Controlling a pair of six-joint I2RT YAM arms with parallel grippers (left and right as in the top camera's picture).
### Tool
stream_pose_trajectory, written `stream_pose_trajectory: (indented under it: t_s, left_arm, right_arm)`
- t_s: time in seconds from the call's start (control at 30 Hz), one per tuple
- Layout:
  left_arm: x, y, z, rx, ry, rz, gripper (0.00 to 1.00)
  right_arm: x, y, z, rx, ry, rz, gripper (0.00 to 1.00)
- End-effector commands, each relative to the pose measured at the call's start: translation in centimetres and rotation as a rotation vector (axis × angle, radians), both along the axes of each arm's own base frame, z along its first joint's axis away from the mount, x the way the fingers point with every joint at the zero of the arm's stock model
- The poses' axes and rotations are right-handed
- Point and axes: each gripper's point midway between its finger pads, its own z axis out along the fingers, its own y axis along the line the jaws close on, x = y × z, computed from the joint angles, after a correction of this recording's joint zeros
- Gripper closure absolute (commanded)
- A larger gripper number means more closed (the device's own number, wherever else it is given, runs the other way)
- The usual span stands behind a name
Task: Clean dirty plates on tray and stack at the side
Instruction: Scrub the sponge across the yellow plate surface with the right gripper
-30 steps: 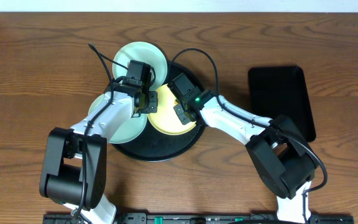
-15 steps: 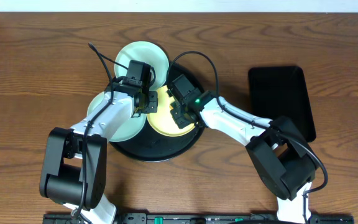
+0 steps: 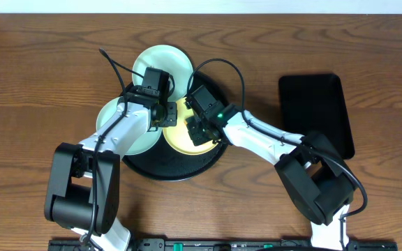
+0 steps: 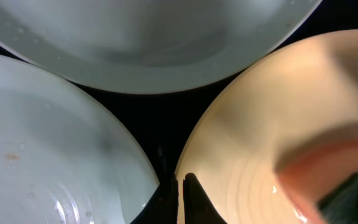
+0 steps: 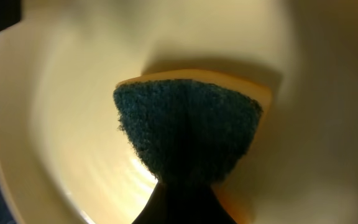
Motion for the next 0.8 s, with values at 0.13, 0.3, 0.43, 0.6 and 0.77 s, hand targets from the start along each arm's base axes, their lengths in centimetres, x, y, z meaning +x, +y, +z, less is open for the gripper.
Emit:
stream_pose_trajectory:
  t_s: [0.13,0.3,0.43,0.6,0.77]
  left_arm:
    - [-0.1,0.4,0.3,0.008,-0.008,0.019,0.92]
    - [-0.1,0.4,0.3,0.008,-0.007,0.019,0.92]
    - [-0.1,0.4,0.3,0.008,-0.007,0.019,0.92]
    - [-0.1,0.4,0.3,0.008,-0.007,0.019,0.92]
    - [-0.1,0.4,0.3,0.009,-0.008,0.020,0.92]
  right_arm:
    - [-0.5,-0.2,-0.4,0.126,0.139,-0.029,0.99]
    - [1.5,1.1,2.3,0.358,0.166,0.006,0.99]
    - [2.8,1.4,5.1,0.539,0.182,0.056,0.99]
    - [3.4,-0.4,5.5,0.539,0.212,0.001,0.99]
    - [2.2,-0.6,5.0,0.511,0.261,-0.003,0.99]
